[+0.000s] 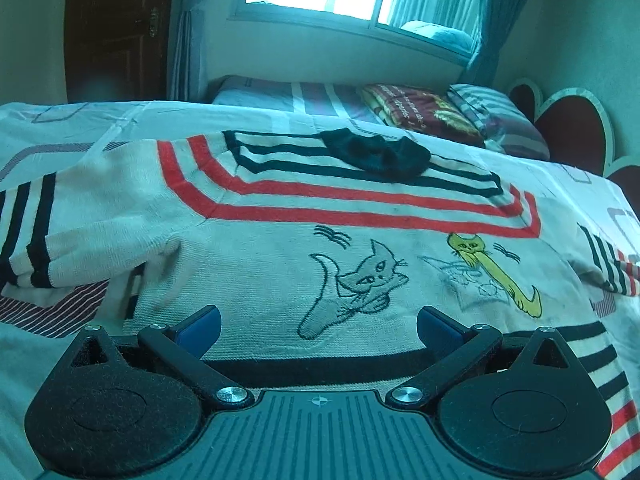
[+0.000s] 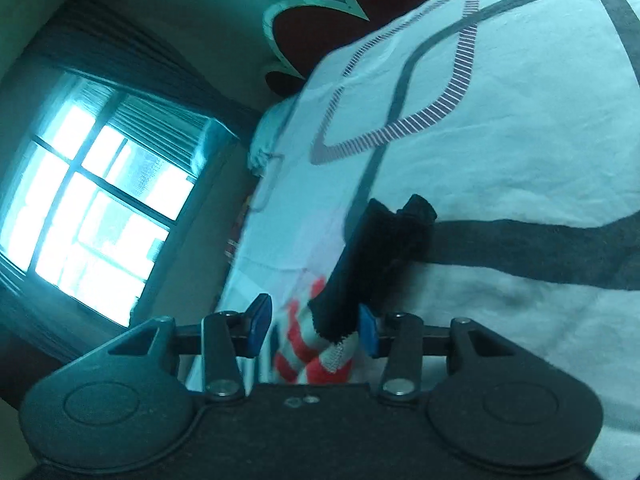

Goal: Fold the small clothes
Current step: 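Grasp the black cuff of one striped sleeve with the right gripper, then fold the held sleeve across the sweater body with the right gripper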

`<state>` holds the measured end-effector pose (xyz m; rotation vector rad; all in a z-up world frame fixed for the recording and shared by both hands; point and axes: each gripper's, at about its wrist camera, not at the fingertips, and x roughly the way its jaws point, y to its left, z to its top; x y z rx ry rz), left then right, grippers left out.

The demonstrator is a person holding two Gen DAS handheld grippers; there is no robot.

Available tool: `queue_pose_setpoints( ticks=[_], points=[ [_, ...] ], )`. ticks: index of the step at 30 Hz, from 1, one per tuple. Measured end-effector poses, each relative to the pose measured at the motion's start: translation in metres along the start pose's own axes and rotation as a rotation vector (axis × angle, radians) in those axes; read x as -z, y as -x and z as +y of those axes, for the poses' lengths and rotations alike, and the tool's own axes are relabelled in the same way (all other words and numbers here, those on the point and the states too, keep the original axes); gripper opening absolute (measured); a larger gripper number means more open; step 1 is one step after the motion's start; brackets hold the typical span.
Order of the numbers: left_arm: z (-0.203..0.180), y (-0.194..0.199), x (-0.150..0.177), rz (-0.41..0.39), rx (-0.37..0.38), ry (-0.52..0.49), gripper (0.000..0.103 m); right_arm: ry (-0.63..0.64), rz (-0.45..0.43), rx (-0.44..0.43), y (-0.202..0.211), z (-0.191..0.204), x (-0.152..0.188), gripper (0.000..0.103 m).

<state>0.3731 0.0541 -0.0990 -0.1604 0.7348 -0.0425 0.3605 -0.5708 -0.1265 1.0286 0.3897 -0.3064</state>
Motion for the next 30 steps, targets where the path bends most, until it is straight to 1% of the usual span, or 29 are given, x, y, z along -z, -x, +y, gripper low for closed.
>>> queue_pose_setpoints(
  ticks=[3, 6, 7, 10, 11, 12, 13, 14, 15, 16, 17, 19, 20, 21, 22, 23, 24, 26, 28, 29, 30],
  points=[
    [-0.001, 0.0, 0.0, -0.002, 0.008, 0.001, 0.103, 0.022, 0.012, -0.039, 0.004, 0.003, 0.009, 0.046],
    [0.0, 0.0, 0.0, 0.004, 0.007, 0.004, 0.103, 0.059, 0.056, -0.088, -0.002, 0.01, 0.014, 0.047],
    [0.001, 0.0, 0.001, 0.005, 0.006, 0.005, 0.103, 0.046, 0.059, -0.102, -0.003, 0.01, 0.013, 0.047],
    [0.003, 0.001, 0.003, 0.01, 0.005, 0.006, 0.103, -0.098, 0.09, -0.24, -0.002, -0.004, 0.013, 0.046],
    [0.003, 0.001, 0.004, 0.013, 0.004, 0.005, 0.103, -0.136, 0.103, -0.258, -0.002, -0.006, 0.015, 0.045],
    [0.003, 0.0, 0.005, 0.016, 0.004, 0.004, 0.103, -0.148, 0.114, -0.241, -0.002, -0.005, 0.02, 0.045],
    [0.003, 0.0, 0.005, 0.018, 0.005, 0.004, 0.103, -0.155, 0.148, -0.227, -0.005, -0.003, 0.027, 0.045],
    [0.003, -0.001, 0.006, 0.021, 0.005, 0.006, 0.103, -0.135, 0.169, -0.222, -0.006, 0.001, 0.033, 0.045],
    [0.003, -0.002, 0.006, 0.025, 0.005, 0.009, 0.103, -0.081, 0.174, -0.199, -0.007, 0.009, 0.039, 0.045],
    [0.003, -0.002, 0.006, 0.027, 0.008, 0.012, 0.103, -0.025, 0.168, -0.173, -0.008, 0.017, 0.042, 0.045],
    [0.002, -0.003, 0.005, 0.027, 0.011, 0.014, 0.103, -0.011, 0.152, -0.169, -0.008, 0.02, 0.041, 0.044],
    [0.001, -0.002, 0.004, 0.023, 0.014, 0.011, 0.103, -0.083, 0.081, -0.194, -0.005, 0.012, 0.03, 0.042],
    [0.0, -0.002, 0.003, 0.021, 0.017, 0.007, 0.103, -0.12, 0.051, -0.208, -0.004, 0.006, 0.024, 0.038],
    [-0.001, -0.001, 0.003, 0.02, 0.018, 0.004, 0.103, -0.17, 0.014, -0.211, -0.001, -0.003, 0.016, 0.028],
    [-0.002, 0.0, 0.003, 0.019, 0.017, 0.0, 0.103, -0.197, -0.02, -0.229, 0.003, -0.008, 0.011, 0.027],
    [-0.002, 0.0, 0.003, 0.017, 0.017, -0.004, 0.103, -0.201, -0.034, -0.247, 0.006, -0.011, 0.007, 0.025],
    [-0.001, 0.0, 0.003, 0.018, 0.015, -0.006, 0.103, -0.191, -0.037, -0.242, 0.007, -0.01, 0.005, 0.022],
    [0.001, -0.001, 0.005, 0.024, 0.008, -0.005, 0.103, -0.161, -0.021, -0.23, 0.001, -0.009, 0.003, 0.022],
    [0.003, -0.002, 0.007, 0.03, 0.0, 0.005, 0.103, -0.156, -0.023, -0.204, 0.0, -0.006, 0.002, 0.013],
    [0.003, -0.002, 0.008, 0.034, -0.002, 0.011, 0.103, -0.143, -0.037, -0.217, 0.005, -0.001, 0.004, 0.011],
    [0.004, -0.002, 0.009, 0.035, -0.002, 0.015, 0.103, -0.118, -0.047, -0.211, 0.01, 0.005, 0.004, 0.009]
  ],
)
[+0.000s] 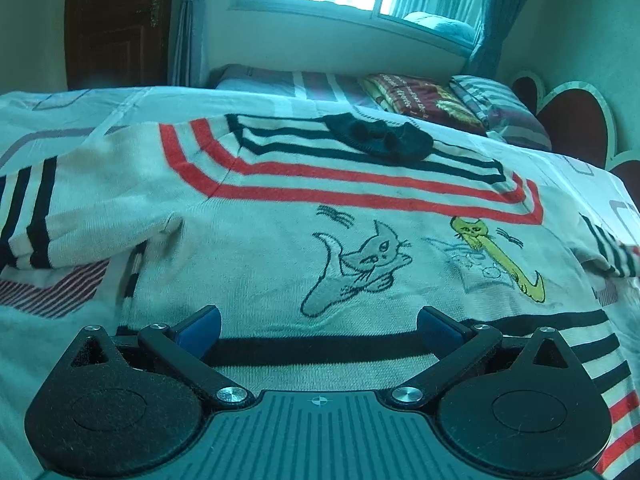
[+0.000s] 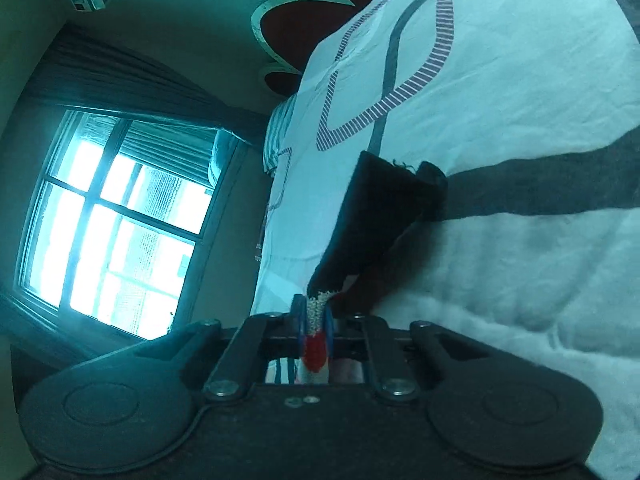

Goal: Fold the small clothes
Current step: 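Fold the held sleeve across the sweater body with the right gripper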

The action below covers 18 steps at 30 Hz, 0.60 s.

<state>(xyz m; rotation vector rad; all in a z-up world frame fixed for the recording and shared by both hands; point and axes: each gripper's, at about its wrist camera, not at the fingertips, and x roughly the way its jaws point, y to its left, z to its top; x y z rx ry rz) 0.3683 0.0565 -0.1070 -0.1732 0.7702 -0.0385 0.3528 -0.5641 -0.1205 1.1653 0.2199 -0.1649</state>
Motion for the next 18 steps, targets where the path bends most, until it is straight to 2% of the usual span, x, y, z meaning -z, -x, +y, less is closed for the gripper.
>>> queue_pose_setpoints(
  ticks=[1, 2, 4, 5, 6, 7, 9, 10, 11, 13, 15, 18],
  points=[
    [0.0, 0.0, 0.001, 0.0, 0.002, 0.0, 0.103, 0.029, -0.003, 0.034, 0.003, 0.004, 0.002, 0.009],
    [-0.001, 0.001, 0.002, 0.001, 0.002, -0.005, 0.103, 0.063, -0.003, 0.105, 0.003, 0.006, 0.005, 0.009],
    [-0.004, 0.001, 0.003, 0.004, 0.003, -0.01, 0.103, 0.067, 0.053, 0.317, -0.007, -0.004, 0.007, 0.007],
    [-0.005, 0.002, 0.003, 0.004, 0.007, -0.012, 0.103, 0.028, 0.045, 0.294, -0.002, -0.012, 0.007, 0.003],
    [-0.006, 0.004, 0.003, 0.0, 0.011, -0.014, 0.103, 0.014, 0.047, 0.284, 0.001, -0.012, 0.006, 0.007],
    [-0.007, 0.006, 0.003, -0.005, 0.012, -0.018, 0.103, -0.007, 0.05, 0.259, 0.004, -0.012, 0.005, 0.012],
    [-0.009, 0.008, 0.002, -0.009, 0.012, -0.024, 0.103, -0.066, 0.034, 0.181, 0.01, -0.017, 0.003, 0.034],
    [-0.009, 0.009, 0.002, -0.009, 0.012, -0.024, 0.103, -0.08, 0.021, 0.166, 0.012, -0.02, 0.001, 0.036],
    [-0.009, 0.011, 0.002, -0.01, 0.013, -0.024, 0.103, -0.077, 0.022, 0.172, 0.011, -0.02, -0.001, 0.035],
    [-0.008, 0.013, 0.002, -0.014, 0.011, -0.027, 0.103, -0.038, 0.047, 0.216, 0.005, -0.017, -0.005, 0.025],
    [-0.008, 0.014, 0.002, -0.015, 0.009, -0.025, 0.103, 0.036, 0.058, 0.269, 0.004, -0.012, -0.007, 0.008],
    [-0.005, 0.017, 0.002, -0.021, 0.005, -0.023, 0.103, 0.23, 0.035, 0.283, 0.012, 0.013, 0.001, 0.008]
  ],
)
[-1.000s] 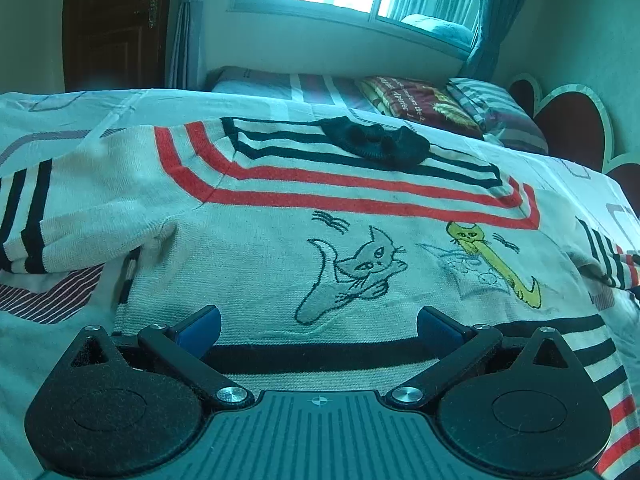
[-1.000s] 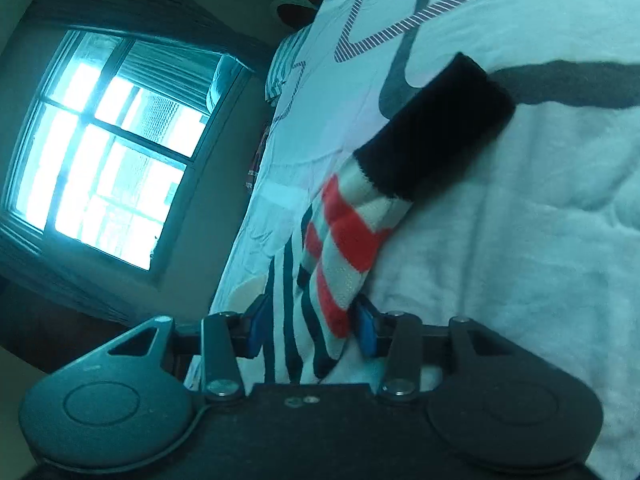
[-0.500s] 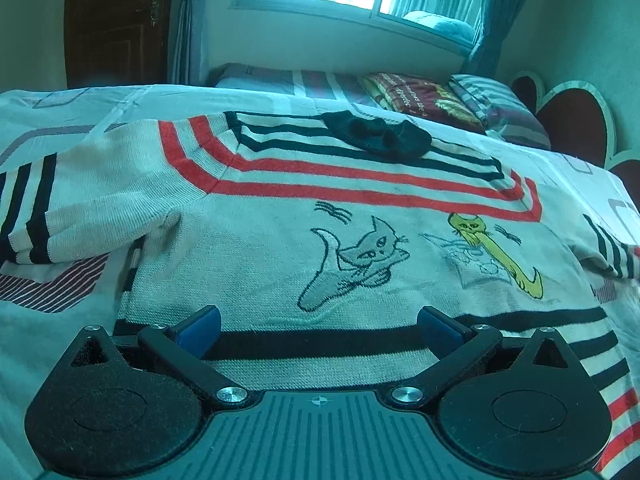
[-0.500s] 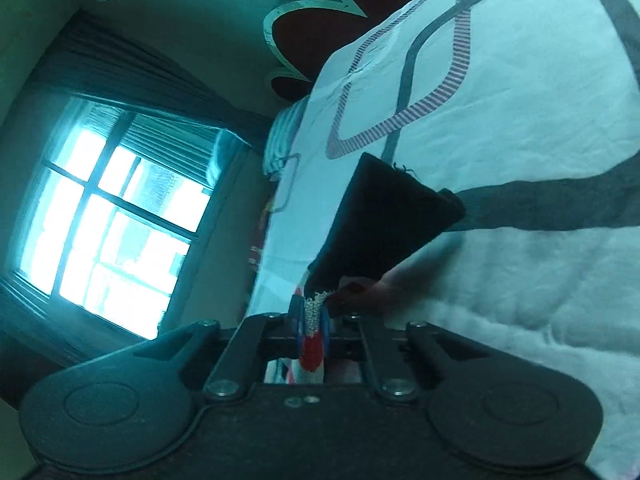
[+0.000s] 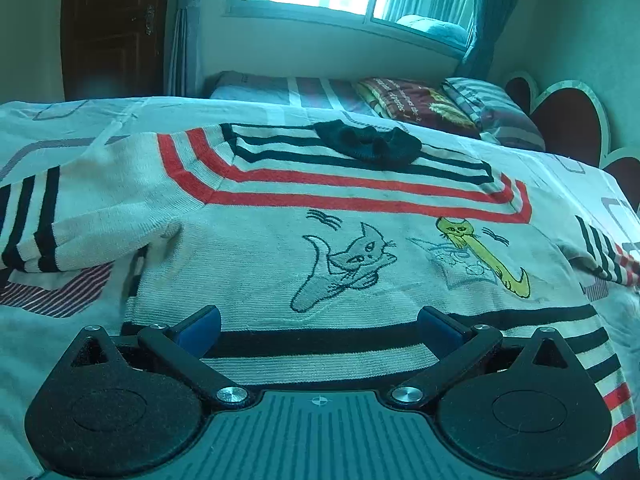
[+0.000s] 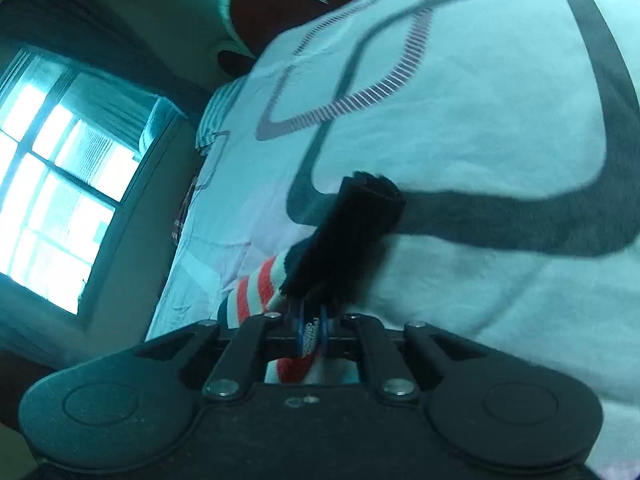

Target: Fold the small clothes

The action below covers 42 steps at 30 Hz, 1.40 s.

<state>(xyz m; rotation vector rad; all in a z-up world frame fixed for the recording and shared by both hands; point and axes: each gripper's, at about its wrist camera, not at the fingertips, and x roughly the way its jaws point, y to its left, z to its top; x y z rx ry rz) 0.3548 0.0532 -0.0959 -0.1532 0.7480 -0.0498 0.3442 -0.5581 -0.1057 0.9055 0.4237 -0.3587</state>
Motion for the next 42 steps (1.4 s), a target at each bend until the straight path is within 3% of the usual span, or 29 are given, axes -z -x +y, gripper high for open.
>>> queue_pose_setpoints(
  ticks=[1, 3, 4, 6, 8, 11, 14, 17, 21, 26, 28, 30, 32, 34, 35, 36, 42],
  points=[
    [0.001, 0.0, 0.0, 0.0, -0.002, 0.001, 0.103, 0.04, -0.018, -0.011, 0.005, 0.006, 0.0, 0.008],
    [0.005, -0.001, 0.002, 0.008, -0.01, 0.009, 0.103, 0.107, 0.006, 0.106, -0.002, 0.011, 0.001, 0.008],
    [0.007, -0.001, 0.003, 0.01, -0.01, 0.016, 0.103, 0.092, 0.057, 0.152, -0.011, 0.008, 0.001, 0.007],
    [0.01, 0.001, 0.003, 0.01, -0.012, 0.021, 0.103, 0.075, 0.043, 0.162, -0.011, 0.011, -0.001, 0.008],
    [0.014, 0.007, 0.003, -0.005, -0.019, 0.017, 0.103, 0.106, 0.003, 0.129, -0.004, 0.026, 0.0, 0.008],
    [0.023, 0.013, 0.002, -0.013, -0.052, 0.021, 0.103, 0.301, -0.032, 0.004, 0.005, 0.084, 0.017, 0.008],
    [0.038, 0.02, 0.003, -0.021, -0.07, 0.056, 0.103, 0.588, 0.021, -0.106, 0.014, 0.154, 0.069, 0.008],
    [0.051, 0.027, 0.002, -0.03, -0.081, 0.092, 0.103, 0.774, 0.15, -0.213, 0.012, 0.207, 0.141, 0.008],
    [0.065, 0.038, 0.001, -0.044, -0.105, 0.104, 0.103, 0.92, 0.321, -0.312, 0.007, 0.251, 0.234, 0.008],
    [0.092, 0.048, 0.003, -0.052, -0.142, 0.163, 0.103, 1.013, 0.41, -0.38, 0.006, 0.281, 0.304, 0.008],
    [0.102, 0.051, 0.004, -0.06, -0.139, 0.207, 0.103, 1.054, 0.442, -0.409, 0.009, 0.286, 0.323, 0.019],
    [0.107, 0.051, 0.003, -0.08, -0.136, 0.245, 0.103, 1.126, 0.415, -0.462, 0.013, 0.291, 0.334, 0.044],
    [0.106, 0.048, -0.001, -0.107, -0.106, 0.265, 0.103, 1.175, 0.403, -0.522, 0.022, 0.289, 0.342, 0.057],
    [0.101, 0.039, -0.007, -0.108, -0.054, 0.277, 0.103, 1.178, 0.37, -0.543, 0.031, 0.283, 0.336, 0.048],
    [0.096, 0.032, -0.011, -0.107, 0.0, 0.275, 0.103, 1.144, 0.357, -0.542, 0.034, 0.28, 0.329, 0.037],
    [0.088, 0.025, -0.014, -0.11, 0.047, 0.266, 0.103, 1.098, 0.347, -0.532, 0.037, 0.277, 0.324, 0.034],
    [0.037, -0.049, -0.039, -0.056, 0.271, 0.18, 0.103, 0.924, 0.277, -0.475, 0.058, 0.243, 0.266, 0.04]
  ],
)
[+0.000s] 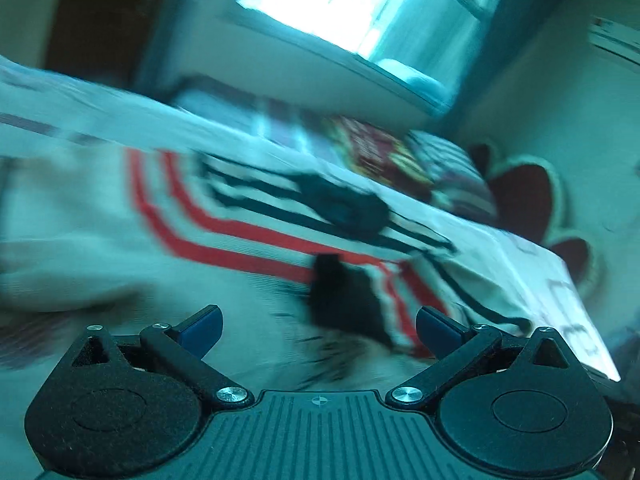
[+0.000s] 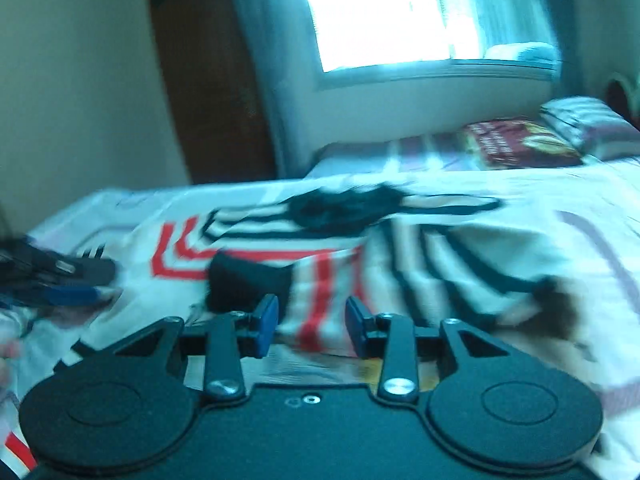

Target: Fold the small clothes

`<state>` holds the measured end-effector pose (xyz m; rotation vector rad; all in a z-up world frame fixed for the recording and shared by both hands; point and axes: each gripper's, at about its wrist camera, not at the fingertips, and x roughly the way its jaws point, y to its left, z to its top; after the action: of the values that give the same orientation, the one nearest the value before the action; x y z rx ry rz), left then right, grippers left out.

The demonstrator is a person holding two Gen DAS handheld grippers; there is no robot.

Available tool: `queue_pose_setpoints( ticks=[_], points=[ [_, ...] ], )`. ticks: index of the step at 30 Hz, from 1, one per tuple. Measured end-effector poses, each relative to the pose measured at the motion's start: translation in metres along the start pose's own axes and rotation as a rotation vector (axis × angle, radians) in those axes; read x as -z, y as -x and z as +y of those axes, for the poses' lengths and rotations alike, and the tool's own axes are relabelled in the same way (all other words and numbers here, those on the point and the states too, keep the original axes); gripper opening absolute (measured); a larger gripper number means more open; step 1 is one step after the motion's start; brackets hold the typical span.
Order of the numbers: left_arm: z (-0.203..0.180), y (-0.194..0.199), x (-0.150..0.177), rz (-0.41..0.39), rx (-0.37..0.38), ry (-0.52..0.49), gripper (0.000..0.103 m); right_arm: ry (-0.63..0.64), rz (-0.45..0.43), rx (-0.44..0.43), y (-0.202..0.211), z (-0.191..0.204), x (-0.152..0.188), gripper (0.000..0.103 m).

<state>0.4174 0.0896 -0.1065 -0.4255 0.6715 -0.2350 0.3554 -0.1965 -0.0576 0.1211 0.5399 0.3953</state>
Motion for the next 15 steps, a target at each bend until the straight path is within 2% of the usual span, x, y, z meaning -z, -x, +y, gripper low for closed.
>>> queue_pose_setpoints(
  ticks=[3, 5, 7, 9, 11, 12, 13, 15],
  points=[
    [-0.012, -0.036, -0.007, 0.045, 0.046, -0.018, 0.103, -0.083, -0.016, 0.015, 0.02, -0.028, 0.0, 0.041],
    [-0.016, -0.058, -0.012, 0.081, 0.039, -0.017, 0.102, -0.15, -0.031, 0.019, 0.035, -0.05, 0.001, 0.041],
    [-0.018, -0.076, -0.013, 0.129, 0.037, -0.005, 0.073, -0.254, -0.043, 0.018, 0.04, -0.072, 0.004, 0.042],
    [-0.021, -0.085, -0.013, 0.113, 0.008, -0.029, 0.061, -0.37, -0.047, 0.003, 0.041, -0.093, 0.008, 0.043],
    [-0.022, -0.092, -0.015, 0.12, -0.026, -0.06, 0.018, -0.496, -0.054, -0.017, 0.041, -0.114, 0.014, 0.043],
    [-0.019, -0.094, -0.017, 0.13, -0.031, -0.056, 0.006, -0.56, -0.057, -0.027, 0.041, -0.122, 0.017, 0.043],
    [-0.016, -0.09, -0.021, 0.118, -0.009, -0.033, 0.006, -0.612, -0.061, -0.031, 0.041, -0.13, 0.02, 0.043],
    [-0.017, -0.074, -0.029, 0.057, -0.026, -0.086, 0.006, -0.678, -0.068, -0.043, 0.04, -0.138, 0.022, 0.044]
  ],
)
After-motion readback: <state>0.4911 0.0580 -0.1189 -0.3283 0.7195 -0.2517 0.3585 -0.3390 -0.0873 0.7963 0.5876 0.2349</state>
